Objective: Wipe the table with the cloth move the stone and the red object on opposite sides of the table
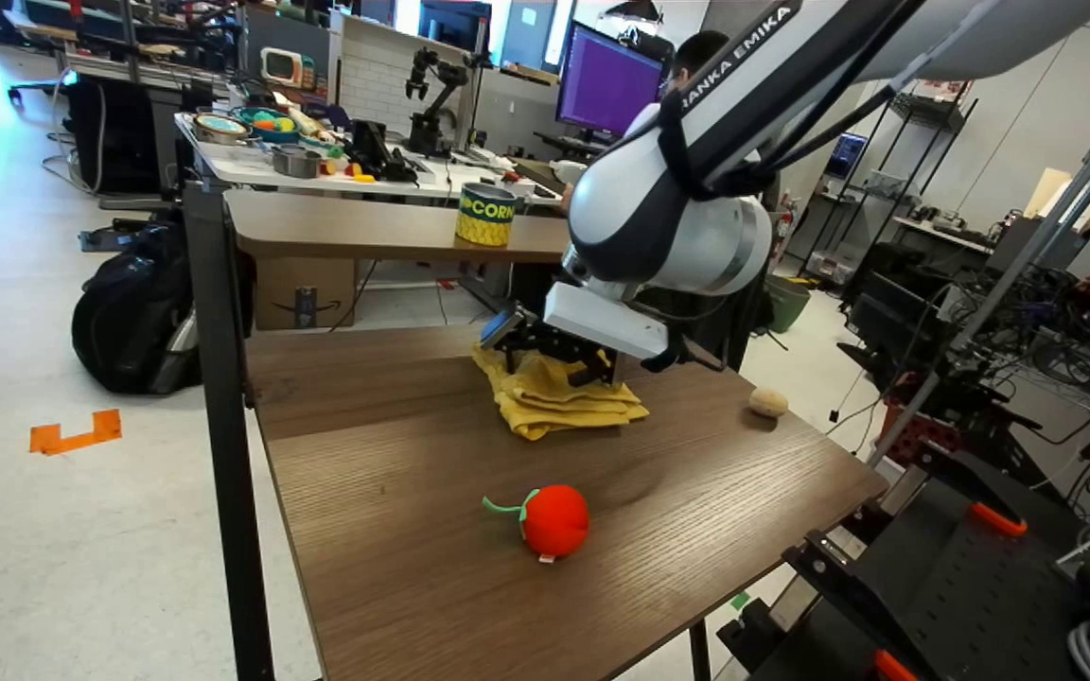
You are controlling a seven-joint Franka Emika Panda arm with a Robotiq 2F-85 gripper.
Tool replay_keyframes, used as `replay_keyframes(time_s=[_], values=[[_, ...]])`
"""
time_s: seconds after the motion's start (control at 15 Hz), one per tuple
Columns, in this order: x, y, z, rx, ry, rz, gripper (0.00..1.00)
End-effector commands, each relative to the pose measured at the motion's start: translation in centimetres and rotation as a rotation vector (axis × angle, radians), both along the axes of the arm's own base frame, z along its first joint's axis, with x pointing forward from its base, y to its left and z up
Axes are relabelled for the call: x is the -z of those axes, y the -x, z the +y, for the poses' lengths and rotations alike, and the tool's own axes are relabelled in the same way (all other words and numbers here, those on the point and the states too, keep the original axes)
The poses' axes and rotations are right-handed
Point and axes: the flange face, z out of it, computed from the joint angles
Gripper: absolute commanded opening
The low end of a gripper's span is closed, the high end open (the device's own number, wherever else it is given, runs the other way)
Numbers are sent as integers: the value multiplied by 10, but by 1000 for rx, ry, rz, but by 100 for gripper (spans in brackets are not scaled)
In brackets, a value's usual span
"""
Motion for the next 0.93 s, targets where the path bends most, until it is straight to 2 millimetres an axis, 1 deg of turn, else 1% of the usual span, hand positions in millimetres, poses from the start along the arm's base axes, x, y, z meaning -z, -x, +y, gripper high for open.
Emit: replay_keyframes(time_s=[0.0, 0.13, 0.2, 0.27, 0.33, 0.4, 0.47, 0.53, 0.67, 0.73, 0.8, 0.87], values=[[18, 10, 82, -101, -16, -22, 100], [18, 16, 129, -166, -12, -60, 100], [20, 17, 150, -199, -1, -88, 100], [20, 17, 165, -220, 2, -106, 100], [20, 14, 175, -230, 7, -124, 100], [19, 11, 180, -233, 9, -143, 100], [16, 4, 178, -220, 9, -152, 100], [14, -3, 169, -205, 10, -164, 100], [11, -18, 137, -153, 12, -170, 100], [13, -23, 115, -125, 39, -153, 100], [14, -26, 88, -105, 75, -141, 100], [16, -29, 53, -70, 111, -123, 100]])
